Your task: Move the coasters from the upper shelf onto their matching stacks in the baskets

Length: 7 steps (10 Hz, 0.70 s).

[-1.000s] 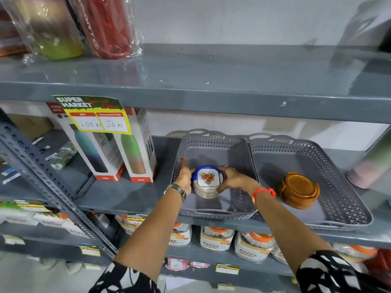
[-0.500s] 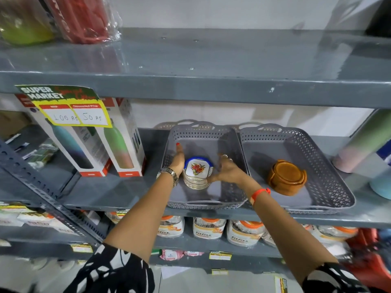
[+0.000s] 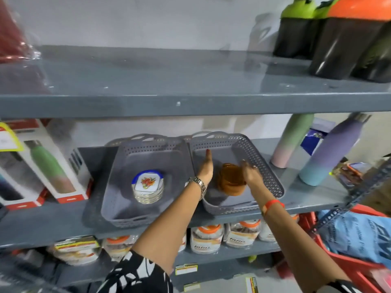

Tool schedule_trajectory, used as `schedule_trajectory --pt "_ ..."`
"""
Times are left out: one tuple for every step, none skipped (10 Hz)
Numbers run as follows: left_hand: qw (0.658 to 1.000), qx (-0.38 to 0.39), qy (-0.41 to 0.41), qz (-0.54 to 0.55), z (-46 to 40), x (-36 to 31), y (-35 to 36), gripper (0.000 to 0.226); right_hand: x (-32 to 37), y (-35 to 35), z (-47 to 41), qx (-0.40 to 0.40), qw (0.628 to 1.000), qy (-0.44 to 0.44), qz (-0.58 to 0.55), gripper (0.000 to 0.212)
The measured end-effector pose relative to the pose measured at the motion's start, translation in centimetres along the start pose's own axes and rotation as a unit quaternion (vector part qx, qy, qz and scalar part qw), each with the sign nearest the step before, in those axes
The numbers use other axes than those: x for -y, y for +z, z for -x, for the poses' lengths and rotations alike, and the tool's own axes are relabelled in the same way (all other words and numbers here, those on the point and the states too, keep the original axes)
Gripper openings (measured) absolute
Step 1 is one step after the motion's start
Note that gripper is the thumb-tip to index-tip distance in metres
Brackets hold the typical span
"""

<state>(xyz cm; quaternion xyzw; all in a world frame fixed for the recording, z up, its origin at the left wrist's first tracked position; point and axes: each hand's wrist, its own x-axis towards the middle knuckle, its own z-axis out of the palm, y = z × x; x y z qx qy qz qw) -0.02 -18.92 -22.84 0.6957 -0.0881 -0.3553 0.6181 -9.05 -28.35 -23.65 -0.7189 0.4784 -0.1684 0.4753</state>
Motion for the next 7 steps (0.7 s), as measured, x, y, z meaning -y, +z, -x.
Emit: schedule_trajectory --pt "0.996 0.017 -0.076 0.046 -0.1 1.0 2.6 0.082 -0.9 -0.6 -1.1 0.006 1.000 0.008 -0.027 0.052" --pt "0.993 0.012 -0.101 0.064 0.2 1.5 3.5 0.088 -1.5 -0.8 -1.8 0.047 0.996 0.055 -0.049 0.061" --pt "0.991 -0.006 -0.104 0.081 0.8 1.6 3.7 0.085 -0.8 -0.9 -1.4 0.080 0.995 0.051 -0.035 0.059" --pt "0.992 -0.002 -0.097 0.075 2.0 1.3 3.4 0.080 -0.8 -0.6 -1.3 0.083 0.995 0.051 -0.034 0.060" --pt "0.999 -0.020 -0.032 -0.001 3.4 0.9 3.3 0.068 -1.3 -0.5 -0.6 0.041 0.999 -0.015 -0.010 0.054" --pt "0.982 -0.064 0.060 -0.169 4.8 1.4 2.5 0.067 -2.2 -0.5 0.8 0.008 0.995 -0.095 0.027 0.055" --pt "0.948 -0.088 0.130 -0.276 5.9 2.5 1.5 0.064 -3.1 -0.7 2.5 -0.043 0.987 -0.145 0.045 0.063"
